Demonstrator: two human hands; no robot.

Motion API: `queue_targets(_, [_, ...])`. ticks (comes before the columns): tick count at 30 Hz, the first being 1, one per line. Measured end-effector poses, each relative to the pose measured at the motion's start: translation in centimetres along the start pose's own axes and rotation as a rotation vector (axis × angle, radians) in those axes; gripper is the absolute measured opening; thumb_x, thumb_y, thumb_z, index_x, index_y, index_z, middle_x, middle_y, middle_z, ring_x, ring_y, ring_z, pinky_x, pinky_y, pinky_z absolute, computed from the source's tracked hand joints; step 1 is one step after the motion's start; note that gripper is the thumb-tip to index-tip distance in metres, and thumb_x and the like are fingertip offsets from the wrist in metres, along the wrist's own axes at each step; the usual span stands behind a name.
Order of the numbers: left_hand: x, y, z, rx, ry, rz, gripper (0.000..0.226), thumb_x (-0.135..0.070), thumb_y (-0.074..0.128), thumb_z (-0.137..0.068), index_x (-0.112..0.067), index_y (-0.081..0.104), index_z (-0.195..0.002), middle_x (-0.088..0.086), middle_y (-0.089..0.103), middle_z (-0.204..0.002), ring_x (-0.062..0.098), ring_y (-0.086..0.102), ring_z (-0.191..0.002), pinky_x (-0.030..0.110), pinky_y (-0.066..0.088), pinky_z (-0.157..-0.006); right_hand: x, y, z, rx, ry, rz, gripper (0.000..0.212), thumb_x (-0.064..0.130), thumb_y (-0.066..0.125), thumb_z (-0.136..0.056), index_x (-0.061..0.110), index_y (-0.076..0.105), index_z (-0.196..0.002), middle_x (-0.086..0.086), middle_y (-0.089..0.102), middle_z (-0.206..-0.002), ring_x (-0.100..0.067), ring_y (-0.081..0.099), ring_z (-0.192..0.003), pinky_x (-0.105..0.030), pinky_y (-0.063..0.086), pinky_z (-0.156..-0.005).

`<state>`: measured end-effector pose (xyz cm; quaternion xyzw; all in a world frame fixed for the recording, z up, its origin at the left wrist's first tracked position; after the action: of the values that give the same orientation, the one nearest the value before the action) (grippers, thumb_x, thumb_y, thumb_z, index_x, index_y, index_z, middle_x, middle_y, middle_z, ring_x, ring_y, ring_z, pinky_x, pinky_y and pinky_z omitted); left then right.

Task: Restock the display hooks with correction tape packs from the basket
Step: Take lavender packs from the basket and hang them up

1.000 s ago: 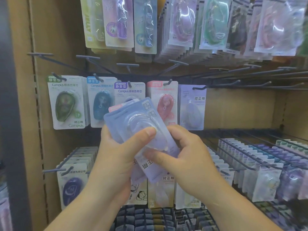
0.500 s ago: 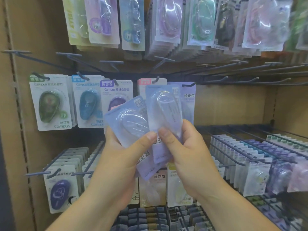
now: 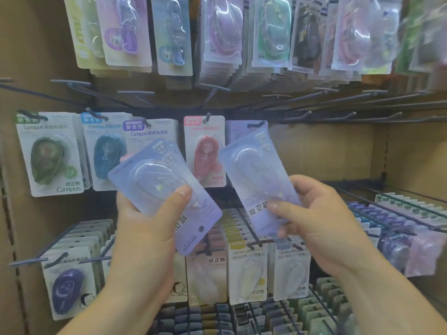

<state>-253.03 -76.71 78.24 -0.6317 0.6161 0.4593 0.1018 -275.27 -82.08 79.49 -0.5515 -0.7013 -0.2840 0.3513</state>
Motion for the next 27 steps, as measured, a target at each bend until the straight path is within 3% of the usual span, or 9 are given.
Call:
queue_targets(3, [-0.2,0.2,0.1,0.017,-0.005,-0.014,0.075,-0.024,0.088,-0.074,-0.023,0.056,-0.141,0.005,0.072,-0.125,0.018,0.073,-0.105,0.054,0.061,-0.086,0.1,-2.0,-0.6,-0.108,-0.03,-0.01,0.016,-0.003,0.079,-0.076,0.01,0.078,-0.085,-0.013,0.076,-0.084,-0.026,0.064,-0.069,-0.031,0.05,-0.057])
queue_targets(7, [-0.1,0.5,0.4,0.037,0.022,-0.031,0.074,-0.025,0.084,-0.075,-0.026,0.055,-0.143,0.003,0.072,-0.126,0.018,0.071,-0.109,0.048,0.061,-0.085,1.2,-3.0,-1.5,-0.182,-0.064,-0.197,0.021,0.013,0.074,-0.069,0.009,0.076,-0.089,-0.008,0.079,-0.087,-0.018,0.073,-0.074,-0.028,0.057,-0.061])
queue_targets(10, [-0.1,0.9,0.8,0.069,0.046,-0.033,0.076,-0.026,0.083,-0.074,-0.028,0.054,-0.145,0.0,0.072,-0.126,0.016,0.071,-0.109,0.04,0.059,-0.08,1.9,-2.7,-2.6,-0.173,-0.074,-0.236,0.023,0.021,0.07,-0.078,0.013,0.076,-0.099,-0.005,0.08,-0.1,-0.017,0.076,-0.086,-0.03,0.06,-0.064])
queue_targets(14, [-0.2,1.2,1.2,0.083,0.058,-0.046,0.075,-0.026,0.084,-0.072,-0.027,0.055,-0.141,-0.005,0.074,-0.118,0.011,0.073,-0.105,0.042,0.058,-0.083,2.6,-1.2,-4.8,-0.12,-0.076,-0.078,0.016,0.022,0.058,-0.103,0.018,0.072,-0.111,0.0,0.08,-0.104,-0.019,0.077,-0.093,-0.036,0.06,-0.07])
queue_targets(18, [-0.2,1.4,1.3,0.07,0.06,-0.057,0.069,-0.029,0.073,-0.073,-0.024,0.056,-0.139,-0.005,0.074,-0.111,0.011,0.073,-0.1,0.042,0.06,-0.082,2.6,0.7,-7.2,-0.134,-0.123,0.054,0.02,0.023,0.053,-0.107,0.017,0.072,-0.109,-0.005,0.079,-0.104,-0.02,0.074,-0.094,-0.048,0.06,-0.085])
queue_targets(20, [-0.2,1.3,1.2,0.084,0.058,-0.073,0.069,-0.028,0.079,-0.075,-0.025,0.056,-0.14,-0.004,0.074,-0.112,0.013,0.074,-0.102,0.038,0.063,-0.076,2.5,1.3,-8.1,-0.15,-0.103,0.072,0.022,0.024,0.051,-0.108,0.016,0.072,-0.109,-0.004,0.079,-0.104,-0.023,0.074,-0.097,-0.049,0.059,-0.089])
queue_targets(23, [-0.2,1.1,1.3,0.097,0.055,-0.08,0.072,-0.019,0.086,-0.076,-0.024,0.056,-0.142,0.001,0.073,-0.116,0.016,0.074,-0.103,0.036,0.063,-0.073,1.9,1.8,-8.9,-0.175,-0.097,0.098,0.022,0.025,0.052,-0.107,0.016,0.072,-0.106,0.0,0.079,-0.101,-0.023,0.075,-0.096,-0.048,0.06,-0.089])
queue_targets(27, [0.0,1.0,1.1,0.114,0.059,-0.073,0.07,-0.026,0.075,-0.073,-0.027,0.057,-0.141,-0.001,0.074,-0.116,0.015,0.074,-0.102,0.03,0.062,-0.068,1.1,1.7,-9.8,-0.206,-0.092,0.161,0.023,0.03,0.058,-0.104,0.016,0.073,-0.093,0.005,0.078,-0.089,-0.014,0.073,-0.08,-0.038,0.058,-0.075])
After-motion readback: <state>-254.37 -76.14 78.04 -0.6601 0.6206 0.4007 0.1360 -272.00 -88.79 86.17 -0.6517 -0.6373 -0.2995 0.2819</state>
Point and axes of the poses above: each hand's wrist, its own z-axis away from the middle knuckle, its own y-axis out of the palm, x = y × z, the point moved 1 cm from there along -z, towards the middle knuckle
